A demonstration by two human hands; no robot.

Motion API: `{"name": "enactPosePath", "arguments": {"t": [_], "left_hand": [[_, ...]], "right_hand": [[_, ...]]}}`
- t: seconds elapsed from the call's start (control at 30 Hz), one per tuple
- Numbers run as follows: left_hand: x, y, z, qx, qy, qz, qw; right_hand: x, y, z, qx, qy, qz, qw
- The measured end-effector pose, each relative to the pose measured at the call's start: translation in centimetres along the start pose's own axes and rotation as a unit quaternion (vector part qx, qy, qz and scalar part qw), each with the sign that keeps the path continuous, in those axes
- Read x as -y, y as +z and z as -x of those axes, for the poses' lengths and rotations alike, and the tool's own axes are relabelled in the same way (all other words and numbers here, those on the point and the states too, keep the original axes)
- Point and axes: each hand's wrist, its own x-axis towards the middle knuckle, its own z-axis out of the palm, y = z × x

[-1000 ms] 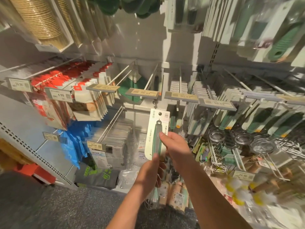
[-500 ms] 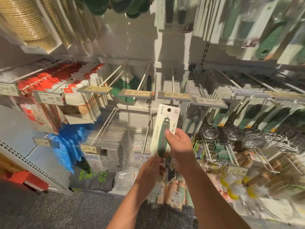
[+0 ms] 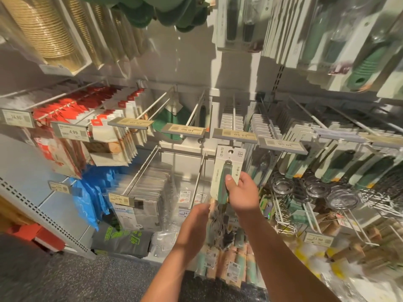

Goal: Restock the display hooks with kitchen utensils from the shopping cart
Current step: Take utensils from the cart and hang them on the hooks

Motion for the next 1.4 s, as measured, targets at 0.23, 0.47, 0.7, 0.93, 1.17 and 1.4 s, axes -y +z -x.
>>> {"name": "enactPosePath", "arguments": {"t": [0.23,0.47,0.7,0.93,1.17,1.4], "left_hand": [[-1.0,-1.1,0.5,-0.048,0.047,-0.066,0.996],[-1.8,-1.5,0.1,-0.08,0.029,-0.03,0.996],[-1.8,-2.4,0.5,-0.086,0.04,-0.039,0.995],[-1.6,-4.3,1.2,-0.065,0.028,0.013,0.997],[-0.9,-5.2,1.8,0.063,0.012,0.0,0.998],[2.2,-2.6,2.8,0.134,-0.026,-0.082,0.987]], "right_hand": [[0.4,0.2,-0.3,-0.034,0.012,0.056,0.998],[1.4,1.0,-4.8,-0.029,0.095,0.039,0.994],[2.0,1.2,-8.3,-0.031,0.176,0.045,0.983],[-0.4,0.5,-3.5,0.032,0.277,0.038,0.96],[-2.2,-1.4,3.6,0.041,0.299,-0.072,0.951],[-4.1,-5.7,13.0,-0.048,0.328,-0.077,0.94]]}}
